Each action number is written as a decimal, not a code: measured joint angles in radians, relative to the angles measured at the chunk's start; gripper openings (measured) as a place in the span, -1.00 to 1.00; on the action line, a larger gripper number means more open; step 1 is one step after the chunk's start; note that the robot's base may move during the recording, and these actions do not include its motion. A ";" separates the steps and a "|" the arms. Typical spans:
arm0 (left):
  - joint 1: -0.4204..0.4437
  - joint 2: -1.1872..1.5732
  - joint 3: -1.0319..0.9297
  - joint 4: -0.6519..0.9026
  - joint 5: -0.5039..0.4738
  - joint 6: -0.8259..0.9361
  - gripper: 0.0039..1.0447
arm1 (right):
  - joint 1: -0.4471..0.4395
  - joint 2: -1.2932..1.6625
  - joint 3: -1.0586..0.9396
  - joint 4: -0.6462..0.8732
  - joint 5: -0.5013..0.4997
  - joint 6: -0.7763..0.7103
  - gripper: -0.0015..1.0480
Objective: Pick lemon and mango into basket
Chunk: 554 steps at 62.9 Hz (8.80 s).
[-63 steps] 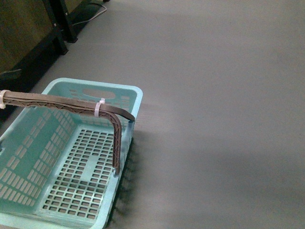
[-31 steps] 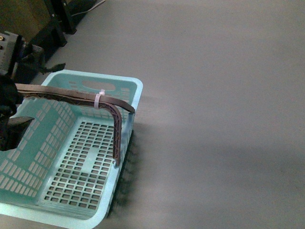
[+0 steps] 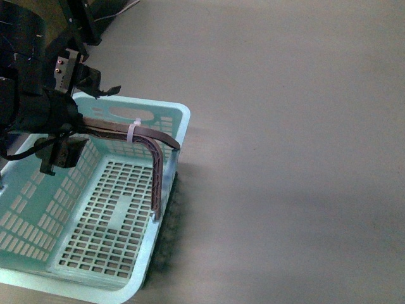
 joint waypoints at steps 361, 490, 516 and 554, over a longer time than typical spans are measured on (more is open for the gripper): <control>-0.066 -1.283 -0.136 -0.806 -0.077 -0.126 -0.73 | 0.000 0.000 0.000 0.000 0.003 0.000 0.83; -0.062 -1.284 -0.134 -0.809 -0.084 -0.125 -0.73 | 0.000 0.000 0.000 -0.001 -0.003 0.000 0.83; -0.062 -1.284 -0.134 -0.810 -0.083 -0.126 -0.73 | 0.000 0.000 0.000 0.000 0.002 0.000 0.83; -0.062 -1.285 -0.133 -0.810 -0.084 -0.125 -0.74 | 0.000 0.001 0.000 0.000 0.000 0.000 0.83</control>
